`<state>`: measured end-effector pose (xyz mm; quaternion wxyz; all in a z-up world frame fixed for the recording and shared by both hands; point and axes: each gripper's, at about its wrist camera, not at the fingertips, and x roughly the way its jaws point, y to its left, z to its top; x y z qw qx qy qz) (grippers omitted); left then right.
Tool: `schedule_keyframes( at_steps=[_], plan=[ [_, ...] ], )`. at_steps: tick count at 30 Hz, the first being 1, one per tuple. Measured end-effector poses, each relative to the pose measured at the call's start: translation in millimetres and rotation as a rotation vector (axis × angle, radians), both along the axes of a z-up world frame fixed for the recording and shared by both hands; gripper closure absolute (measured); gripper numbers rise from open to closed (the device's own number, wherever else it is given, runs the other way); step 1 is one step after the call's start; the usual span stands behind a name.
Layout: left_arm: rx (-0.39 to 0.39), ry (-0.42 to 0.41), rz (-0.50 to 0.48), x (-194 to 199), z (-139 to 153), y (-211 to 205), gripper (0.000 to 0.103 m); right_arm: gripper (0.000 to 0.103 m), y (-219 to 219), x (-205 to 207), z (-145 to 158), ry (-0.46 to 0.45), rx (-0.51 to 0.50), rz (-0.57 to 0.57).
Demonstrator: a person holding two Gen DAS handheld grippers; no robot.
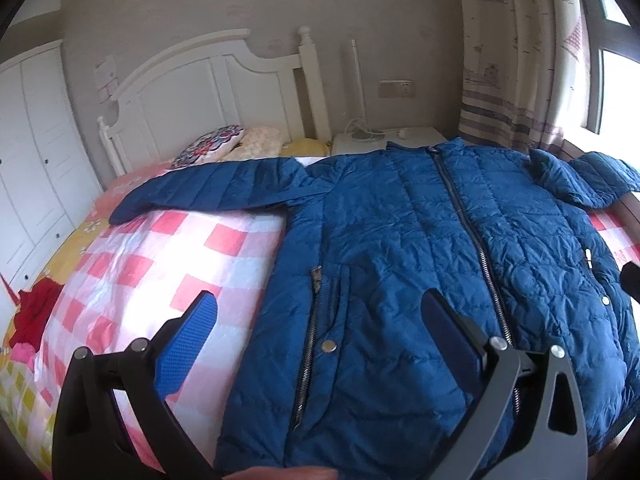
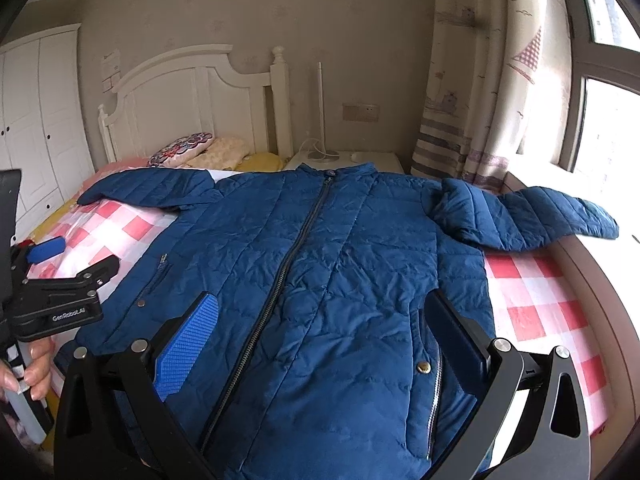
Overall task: Fold large clothes
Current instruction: 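Grasp the jacket sleeve with the right tool and fold it over the body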
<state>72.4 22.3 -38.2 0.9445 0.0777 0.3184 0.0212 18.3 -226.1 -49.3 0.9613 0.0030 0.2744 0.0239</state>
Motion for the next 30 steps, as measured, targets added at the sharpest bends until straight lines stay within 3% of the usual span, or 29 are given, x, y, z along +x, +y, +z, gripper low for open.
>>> schedule_keyframes(
  at_steps=[6,10,14,17,20,22,24,29,30],
  plan=[
    [-0.009,-0.017,-0.04,4.5,3.7,-5.4,0.002,0.004,2.2,-3.7,9.8,-0.06,-0.014,0.036],
    [-0.051,-0.041,-0.094,2.8,12.1,-6.2,0.002,0.004,-3.1,-15.5,22.6,-0.15,-0.005,0.079],
    [-0.149,-0.159,-0.314,-4.0,38.0,-13.8,0.002,0.004,-24.9,-18.4,40.0,-0.242,0.011,0.108],
    [-0.125,-0.193,-0.398,21.2,41.7,-28.4,0.002,0.004,-56.3,10.3,41.2,-0.175,0.016,0.002],
    [-0.084,-0.088,-0.36,89.5,20.9,-42.4,0.002,0.004,-112.9,57.5,29.6,-0.026,0.079,-0.169],
    [-0.082,0.037,-0.291,136.5,-1.7,-44.6,0.002,0.004,-165.1,90.2,14.8,0.037,0.188,-0.258],
    [-0.123,0.169,-0.245,184.2,-32.2,-43.1,0.002,0.004,-208.9,118.2,-2.0,0.107,0.215,-0.393],
    [-0.129,0.322,-0.162,224.5,-100.0,-30.8,0.002,0.004,-300.3,171.7,-43.2,0.208,0.292,-0.609],
    [-0.133,0.296,-0.169,222.4,-107.3,-26.7,0.002,0.004,-314.3,183.1,-51.4,0.229,0.315,-0.638]
  ],
)
